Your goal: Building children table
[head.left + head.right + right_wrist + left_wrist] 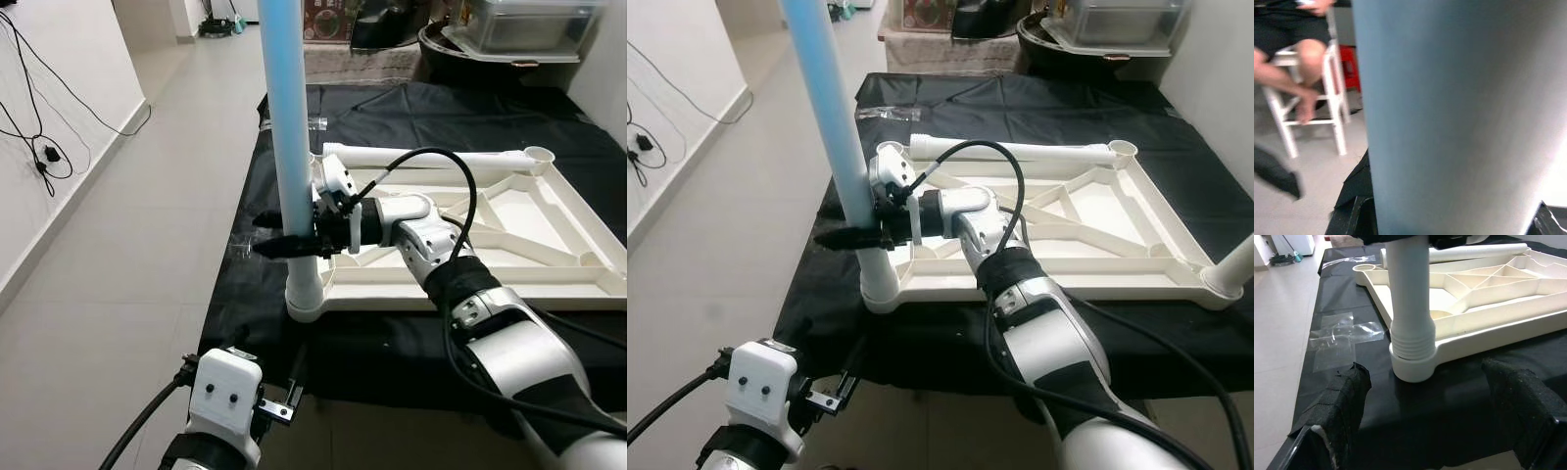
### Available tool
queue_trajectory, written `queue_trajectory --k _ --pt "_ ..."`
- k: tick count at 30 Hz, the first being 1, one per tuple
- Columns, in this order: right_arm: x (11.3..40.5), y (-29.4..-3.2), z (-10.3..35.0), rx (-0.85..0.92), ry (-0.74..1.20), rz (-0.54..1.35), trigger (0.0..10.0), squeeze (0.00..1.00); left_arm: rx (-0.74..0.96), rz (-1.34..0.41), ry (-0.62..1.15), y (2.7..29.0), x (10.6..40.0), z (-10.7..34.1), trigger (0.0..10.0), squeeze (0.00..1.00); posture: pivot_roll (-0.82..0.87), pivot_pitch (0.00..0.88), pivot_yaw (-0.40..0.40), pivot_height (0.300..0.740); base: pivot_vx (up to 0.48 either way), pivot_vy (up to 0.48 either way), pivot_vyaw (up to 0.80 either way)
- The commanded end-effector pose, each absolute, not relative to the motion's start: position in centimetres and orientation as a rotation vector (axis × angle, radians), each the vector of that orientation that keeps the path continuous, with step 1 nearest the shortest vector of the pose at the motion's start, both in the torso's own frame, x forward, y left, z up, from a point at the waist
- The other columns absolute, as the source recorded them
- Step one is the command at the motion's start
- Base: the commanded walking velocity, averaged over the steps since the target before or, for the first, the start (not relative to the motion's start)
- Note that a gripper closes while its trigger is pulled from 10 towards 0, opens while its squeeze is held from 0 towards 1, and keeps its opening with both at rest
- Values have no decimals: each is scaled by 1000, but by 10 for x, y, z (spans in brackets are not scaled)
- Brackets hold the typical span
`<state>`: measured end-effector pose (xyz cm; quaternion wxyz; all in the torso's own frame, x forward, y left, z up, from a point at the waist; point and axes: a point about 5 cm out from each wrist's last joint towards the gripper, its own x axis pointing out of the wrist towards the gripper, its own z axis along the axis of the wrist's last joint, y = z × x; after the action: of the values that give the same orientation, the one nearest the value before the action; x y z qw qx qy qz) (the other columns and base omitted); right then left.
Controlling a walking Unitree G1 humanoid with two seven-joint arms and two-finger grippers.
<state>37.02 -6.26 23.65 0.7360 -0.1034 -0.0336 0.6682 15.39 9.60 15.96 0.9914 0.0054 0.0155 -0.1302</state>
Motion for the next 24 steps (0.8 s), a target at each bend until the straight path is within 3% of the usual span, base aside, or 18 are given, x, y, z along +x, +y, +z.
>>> queue_trajectory --k 1,3,6,8,10,20,24 --pt "376 -75 204 -225 73 1302 10000 0 18 -253 36 98 154 158 10000 0 105 169 -16 740 0 0 0" --pt "378 -77 202 -210 83 1252 10000 0 19 -252 36 98 154 158 10000 0 105 169 -16 740 0 0 0" --pt "389 -83 198 -181 102 1034 10000 0 23 -250 34 98 156 157 10000 0 104 168 -15 740 0 0 0" --pt "389 -83 198 -181 102 1034 10000 0 23 -250 34 98 156 157 10000 0 104 168 -15 740 0 0 0" --pt "395 -88 195 -138 117 887 10000 0 24 -250 33 98 156 157 10000 0 104 168 -15 740 0 0 0" --pt "402 -94 189 -55 110 557 10000 0 28 -246 33 99 157 156 10000 0 100 166 -16 740 0 0 0" --pt "395 -89 191 -62 11 333 10000 0 29 -249 29 99 159 156 10000 0 100 166 -16 740 0 0 0"
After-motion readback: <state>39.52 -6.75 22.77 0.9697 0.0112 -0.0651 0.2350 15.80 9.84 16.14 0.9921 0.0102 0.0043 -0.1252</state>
